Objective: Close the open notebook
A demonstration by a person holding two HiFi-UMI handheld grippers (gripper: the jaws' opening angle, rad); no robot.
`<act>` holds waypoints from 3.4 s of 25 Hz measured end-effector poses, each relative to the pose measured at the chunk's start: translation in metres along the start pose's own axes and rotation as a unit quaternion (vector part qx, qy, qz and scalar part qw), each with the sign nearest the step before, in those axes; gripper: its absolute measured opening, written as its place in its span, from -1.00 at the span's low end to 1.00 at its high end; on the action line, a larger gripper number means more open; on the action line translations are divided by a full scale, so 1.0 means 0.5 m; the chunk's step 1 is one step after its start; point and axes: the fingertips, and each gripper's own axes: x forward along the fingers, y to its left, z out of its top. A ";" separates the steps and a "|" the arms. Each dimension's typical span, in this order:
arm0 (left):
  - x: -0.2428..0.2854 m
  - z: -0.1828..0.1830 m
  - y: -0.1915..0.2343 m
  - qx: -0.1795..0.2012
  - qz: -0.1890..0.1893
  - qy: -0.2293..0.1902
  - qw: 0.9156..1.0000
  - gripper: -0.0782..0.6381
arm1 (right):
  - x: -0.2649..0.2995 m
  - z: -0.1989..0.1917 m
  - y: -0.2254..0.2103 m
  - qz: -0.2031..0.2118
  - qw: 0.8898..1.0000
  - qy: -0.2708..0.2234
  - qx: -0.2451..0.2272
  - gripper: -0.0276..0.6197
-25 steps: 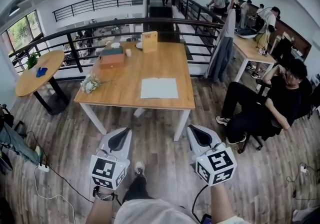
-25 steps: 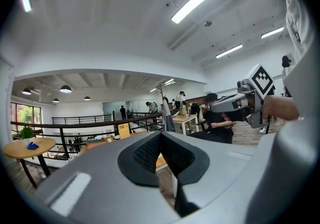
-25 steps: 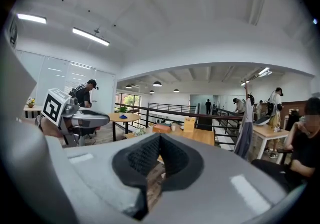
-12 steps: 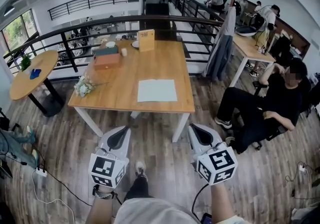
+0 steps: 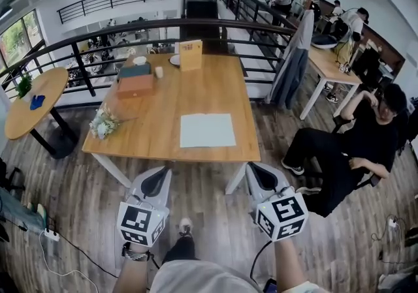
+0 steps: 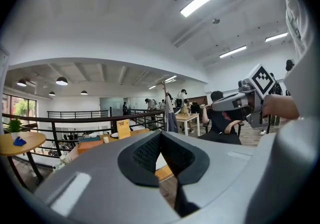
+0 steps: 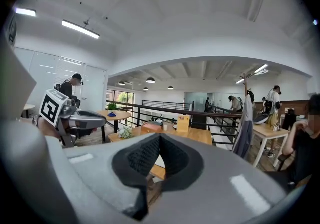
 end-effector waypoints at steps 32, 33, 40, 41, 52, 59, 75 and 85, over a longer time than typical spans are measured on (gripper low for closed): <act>0.353 -0.078 0.264 -0.002 -0.040 0.059 0.997 -0.76 | 0.426 0.025 -0.096 0.012 0.998 0.055 -0.001 -0.91; 0.359 -0.083 0.270 -0.003 -0.041 0.060 0.997 -0.76 | 0.436 0.024 -0.097 0.013 0.998 0.056 -0.001 -0.91; 0.396 -0.110 0.316 -0.010 -0.044 0.071 0.996 -0.76 | 0.495 0.016 -0.105 0.010 0.998 0.066 0.002 -0.91; 0.401 -0.115 0.321 -0.010 -0.045 0.073 0.996 -0.76 | 0.503 0.014 -0.106 0.009 0.998 0.067 0.003 -0.91; 0.435 -0.193 0.344 0.001 -0.074 0.097 0.993 -0.59 | 0.560 -0.040 -0.117 -0.011 0.996 0.087 -0.006 -0.91; 0.459 -0.278 0.315 -0.008 -0.091 0.123 0.988 -0.47 | 0.580 -0.143 -0.152 -0.008 0.993 0.121 -0.013 -0.91; 0.596 -0.467 0.209 0.018 -0.094 0.174 0.980 -0.20 | 0.682 -0.393 -0.262 0.023 0.987 0.159 0.002 -0.91; 0.640 -0.553 0.168 0.085 -0.098 0.190 0.973 -0.16 | 0.718 -0.526 -0.241 0.048 0.982 0.182 0.023 -0.91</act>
